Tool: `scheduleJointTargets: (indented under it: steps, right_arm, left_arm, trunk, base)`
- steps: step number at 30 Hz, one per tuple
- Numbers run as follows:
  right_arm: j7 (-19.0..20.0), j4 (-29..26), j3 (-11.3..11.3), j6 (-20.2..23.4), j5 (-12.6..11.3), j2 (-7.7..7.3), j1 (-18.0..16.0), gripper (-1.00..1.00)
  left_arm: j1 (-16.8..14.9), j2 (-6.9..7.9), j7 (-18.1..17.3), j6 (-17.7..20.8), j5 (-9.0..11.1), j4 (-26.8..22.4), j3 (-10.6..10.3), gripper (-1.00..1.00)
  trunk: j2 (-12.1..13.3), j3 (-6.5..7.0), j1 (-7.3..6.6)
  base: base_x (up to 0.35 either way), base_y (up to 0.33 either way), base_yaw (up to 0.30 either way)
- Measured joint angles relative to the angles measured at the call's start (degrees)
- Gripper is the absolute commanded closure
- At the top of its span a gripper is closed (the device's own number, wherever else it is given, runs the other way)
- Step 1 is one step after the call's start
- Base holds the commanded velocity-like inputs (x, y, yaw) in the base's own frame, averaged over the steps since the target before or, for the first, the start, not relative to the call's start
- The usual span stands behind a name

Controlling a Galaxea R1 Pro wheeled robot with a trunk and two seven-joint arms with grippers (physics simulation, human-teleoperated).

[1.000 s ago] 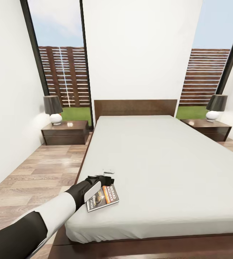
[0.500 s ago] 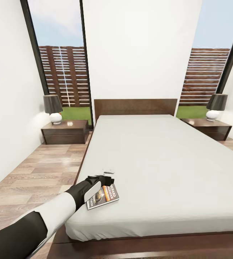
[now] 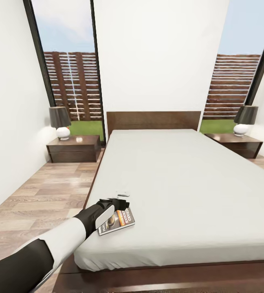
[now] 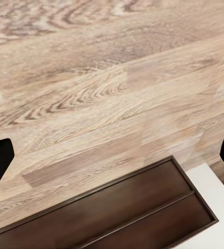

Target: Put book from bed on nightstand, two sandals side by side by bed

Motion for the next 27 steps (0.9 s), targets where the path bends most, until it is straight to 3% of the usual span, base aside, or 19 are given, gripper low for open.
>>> scheduleJointTargets:
  steps: [7,27]
  right_arm:
    - [0.00,0.00,0.00,0.01,0.00,0.00,0.00,-1.00]
    - [0.00,0.00,0.00,0.00,0.00,0.07,0.00,-1.00]
  left_arm:
    - [0.00,0.00,0.00,0.00,0.00,0.00,-0.01,-1.00]
    - [0.00,0.00,0.00,-0.03,-0.08,0.00,-0.03,-1.00]
  trunk:
    - [-2.81,-1.26,1.54]
    - [-2.82,-1.26,1.54]
  base:
    - [0.000,0.000,0.000]
    - [0.000,0.000,0.000]
